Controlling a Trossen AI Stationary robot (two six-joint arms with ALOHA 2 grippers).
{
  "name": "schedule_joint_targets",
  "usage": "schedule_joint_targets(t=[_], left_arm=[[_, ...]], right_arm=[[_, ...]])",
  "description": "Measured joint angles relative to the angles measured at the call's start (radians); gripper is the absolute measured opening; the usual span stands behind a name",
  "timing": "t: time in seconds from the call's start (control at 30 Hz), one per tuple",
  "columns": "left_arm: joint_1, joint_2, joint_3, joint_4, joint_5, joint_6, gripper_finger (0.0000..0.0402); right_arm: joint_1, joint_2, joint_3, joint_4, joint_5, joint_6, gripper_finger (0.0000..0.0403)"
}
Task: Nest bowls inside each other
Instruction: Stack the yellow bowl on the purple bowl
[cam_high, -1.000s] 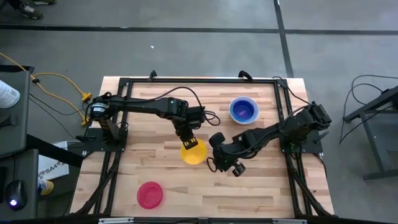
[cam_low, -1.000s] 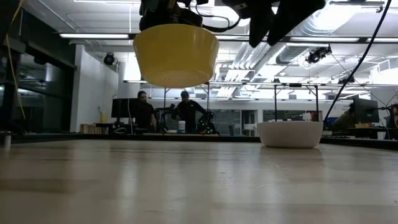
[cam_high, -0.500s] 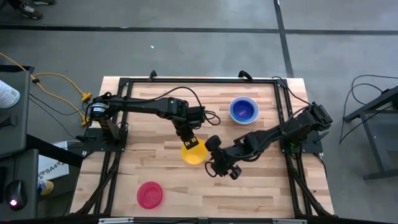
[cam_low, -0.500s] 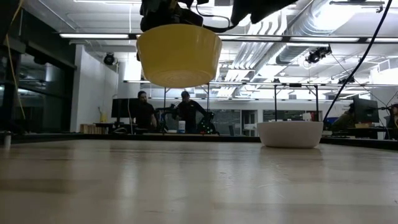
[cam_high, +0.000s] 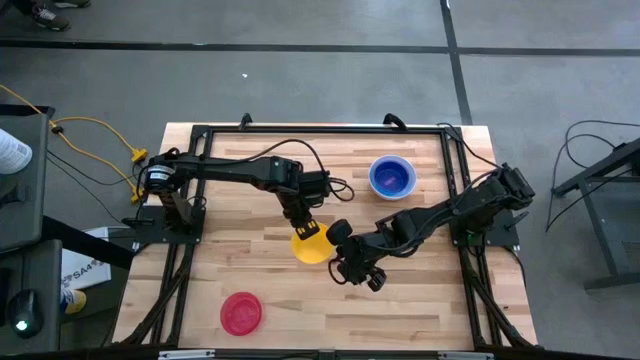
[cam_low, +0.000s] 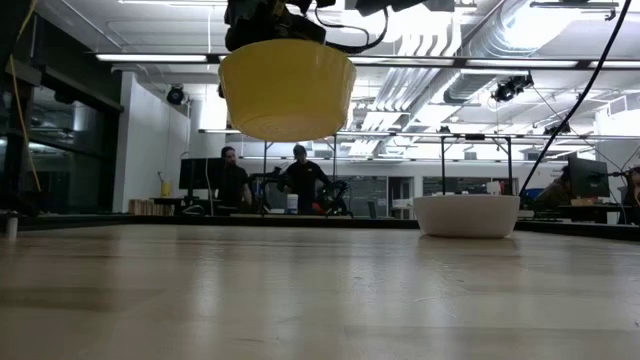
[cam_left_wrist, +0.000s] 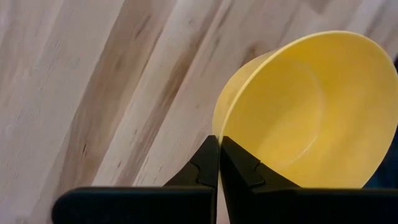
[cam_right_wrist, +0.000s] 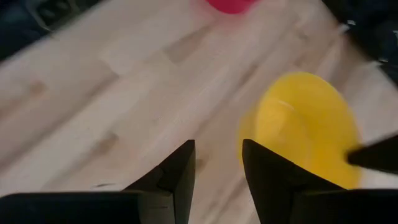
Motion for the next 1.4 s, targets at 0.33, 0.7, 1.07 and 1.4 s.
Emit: schedule_joint_targets(t=[0.33,0.7,1.07,1.4], left_arm=[[-0.048,0.000,0.000,0.031,0.022,0.138,0.0000],[-0.106,0.000,0.000,0.063,0.048,0.196,0.0000],[-0.105,0.000,0.000,0.064,0.048,0.183,0.0000],[-0.098,0.000,0.000,0.028,0.046,0.158,0.0000]], right_arm=[[0.003,-0.007,0.000,-0.001,-0.034,-0.015,0.0127],[0.000,-0.006,0.000,0.057,-0.040,-0.060,0.0126],[-0.010,-0.006,0.000,0.067,-0.042,-0.047,0.0126],[-0.010,-0.006,0.000,0.007,-0.057,0.003,0.0126]])
